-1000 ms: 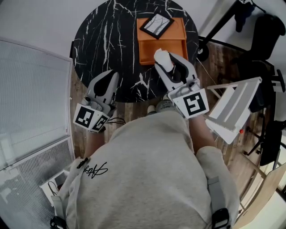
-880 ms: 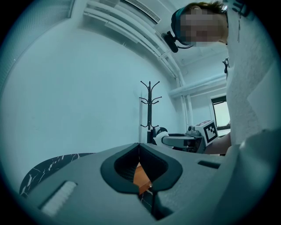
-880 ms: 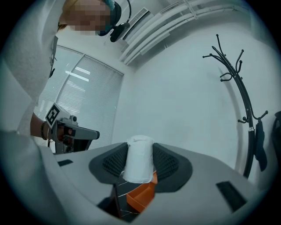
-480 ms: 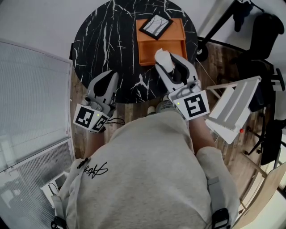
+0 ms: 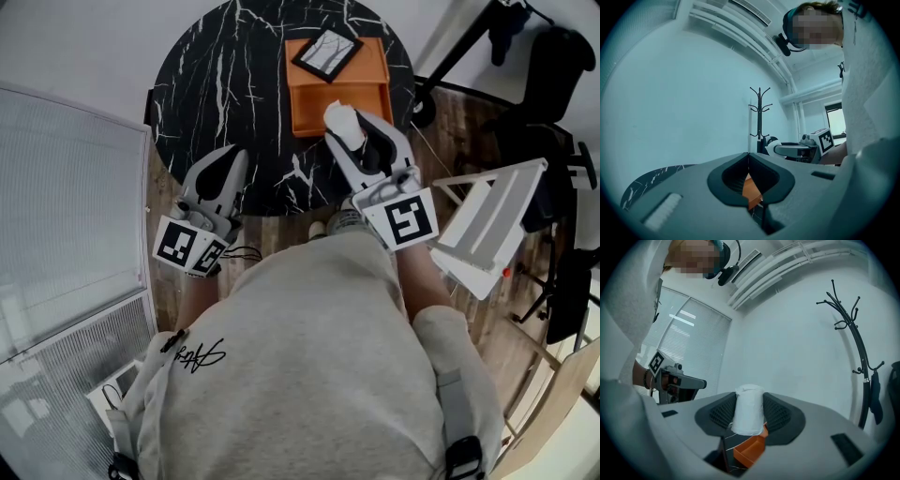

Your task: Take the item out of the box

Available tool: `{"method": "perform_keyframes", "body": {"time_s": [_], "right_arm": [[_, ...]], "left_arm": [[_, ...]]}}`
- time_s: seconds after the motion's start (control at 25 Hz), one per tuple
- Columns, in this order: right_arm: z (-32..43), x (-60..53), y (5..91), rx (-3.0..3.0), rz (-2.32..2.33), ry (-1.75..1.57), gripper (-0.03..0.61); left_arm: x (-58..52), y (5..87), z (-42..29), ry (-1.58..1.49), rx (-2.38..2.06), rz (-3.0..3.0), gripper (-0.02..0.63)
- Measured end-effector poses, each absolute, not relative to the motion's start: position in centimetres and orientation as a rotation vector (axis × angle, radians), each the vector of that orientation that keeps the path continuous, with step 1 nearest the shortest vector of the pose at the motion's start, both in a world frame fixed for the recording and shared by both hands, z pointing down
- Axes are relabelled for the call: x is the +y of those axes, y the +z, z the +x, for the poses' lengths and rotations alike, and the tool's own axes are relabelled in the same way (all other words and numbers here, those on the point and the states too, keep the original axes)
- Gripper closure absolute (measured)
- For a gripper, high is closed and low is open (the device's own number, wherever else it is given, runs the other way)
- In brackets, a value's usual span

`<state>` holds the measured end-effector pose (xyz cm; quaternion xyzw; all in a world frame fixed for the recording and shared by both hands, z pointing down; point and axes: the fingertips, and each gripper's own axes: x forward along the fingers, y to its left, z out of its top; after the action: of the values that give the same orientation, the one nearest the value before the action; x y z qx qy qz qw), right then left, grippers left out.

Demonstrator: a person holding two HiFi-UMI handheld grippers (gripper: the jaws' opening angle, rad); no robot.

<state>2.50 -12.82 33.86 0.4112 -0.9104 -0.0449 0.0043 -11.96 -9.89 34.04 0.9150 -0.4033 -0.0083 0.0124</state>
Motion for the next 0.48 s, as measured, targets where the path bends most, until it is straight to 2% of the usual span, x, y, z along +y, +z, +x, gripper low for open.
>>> {"method": "perform_keyframes", "body": {"time_s": [0.48], "right_arm": [[2.42, -12.7, 33.73, -2.85, 1.297, -0.168, 0.397]], "left_arm": [[-9.95, 33.84, -11.99, -0.042, -1.252, 2.86, 0.609]]}}
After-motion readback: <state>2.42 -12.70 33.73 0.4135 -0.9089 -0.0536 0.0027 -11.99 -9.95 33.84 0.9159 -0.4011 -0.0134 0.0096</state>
